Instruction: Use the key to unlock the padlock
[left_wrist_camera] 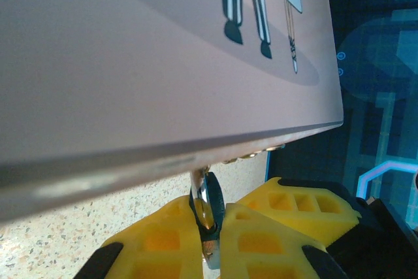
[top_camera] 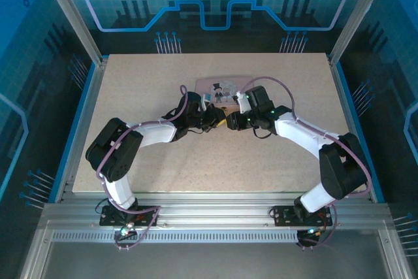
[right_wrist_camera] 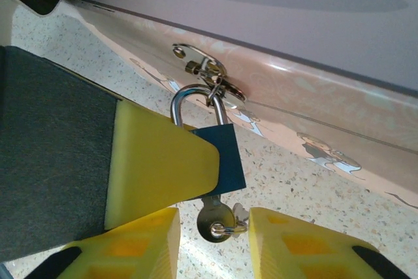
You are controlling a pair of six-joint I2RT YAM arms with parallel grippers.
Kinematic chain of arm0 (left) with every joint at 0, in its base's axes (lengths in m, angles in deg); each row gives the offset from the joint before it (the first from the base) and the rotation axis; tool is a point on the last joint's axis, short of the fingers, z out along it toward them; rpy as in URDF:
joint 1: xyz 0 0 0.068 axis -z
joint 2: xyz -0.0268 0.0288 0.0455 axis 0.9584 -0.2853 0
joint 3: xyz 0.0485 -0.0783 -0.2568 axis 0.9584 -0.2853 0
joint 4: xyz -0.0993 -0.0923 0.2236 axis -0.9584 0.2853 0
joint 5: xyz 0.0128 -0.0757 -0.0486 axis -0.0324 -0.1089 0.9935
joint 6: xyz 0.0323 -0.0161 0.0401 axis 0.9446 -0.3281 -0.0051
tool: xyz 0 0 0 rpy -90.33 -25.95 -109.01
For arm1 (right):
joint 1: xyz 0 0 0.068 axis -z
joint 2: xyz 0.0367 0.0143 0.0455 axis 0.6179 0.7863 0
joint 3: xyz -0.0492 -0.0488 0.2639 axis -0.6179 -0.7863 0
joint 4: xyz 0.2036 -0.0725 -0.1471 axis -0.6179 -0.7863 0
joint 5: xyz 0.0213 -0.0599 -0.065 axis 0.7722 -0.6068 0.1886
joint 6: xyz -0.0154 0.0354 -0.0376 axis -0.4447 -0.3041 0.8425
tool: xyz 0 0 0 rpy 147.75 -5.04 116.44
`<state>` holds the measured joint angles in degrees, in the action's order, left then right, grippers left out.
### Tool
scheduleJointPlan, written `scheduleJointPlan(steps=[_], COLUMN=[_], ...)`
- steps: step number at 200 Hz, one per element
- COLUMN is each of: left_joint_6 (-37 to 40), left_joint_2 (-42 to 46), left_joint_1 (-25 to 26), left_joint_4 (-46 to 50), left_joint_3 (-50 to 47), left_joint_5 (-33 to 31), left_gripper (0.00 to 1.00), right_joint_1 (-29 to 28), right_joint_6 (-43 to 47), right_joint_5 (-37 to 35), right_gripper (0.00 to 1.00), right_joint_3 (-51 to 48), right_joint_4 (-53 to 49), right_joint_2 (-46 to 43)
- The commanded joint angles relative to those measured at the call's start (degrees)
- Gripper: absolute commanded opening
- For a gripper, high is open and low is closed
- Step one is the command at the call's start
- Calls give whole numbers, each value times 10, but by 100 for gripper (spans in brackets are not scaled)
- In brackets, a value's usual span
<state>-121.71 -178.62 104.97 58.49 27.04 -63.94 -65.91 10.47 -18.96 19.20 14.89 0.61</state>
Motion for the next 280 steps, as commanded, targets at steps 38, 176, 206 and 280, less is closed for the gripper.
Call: scheduleJointPlan(steps=[38, 176, 206, 280], left_joint_6=[-12, -21, -21, -8], left_joint_2=[26, 30, 31, 32], left_joint_1=[2, 1, 2, 2], left_joint_4=[-47, -62, -63, -53], left_joint_3=[23, 14, 9, 2], left_joint_5=[39, 51, 52, 48], left_gripper=[1, 1, 1, 6], right_joint_1=[-19, -40, -42, -43], right_joint_6=[30, 57, 67, 69], right_joint_5=[-28, -88, -101, -51], right_gripper=[33, 32, 28, 0], right_joint_3=[40, 20, 28, 58], right_joint_4=[-21, 26, 13, -45], right_joint_2=[26, 6, 5, 38])
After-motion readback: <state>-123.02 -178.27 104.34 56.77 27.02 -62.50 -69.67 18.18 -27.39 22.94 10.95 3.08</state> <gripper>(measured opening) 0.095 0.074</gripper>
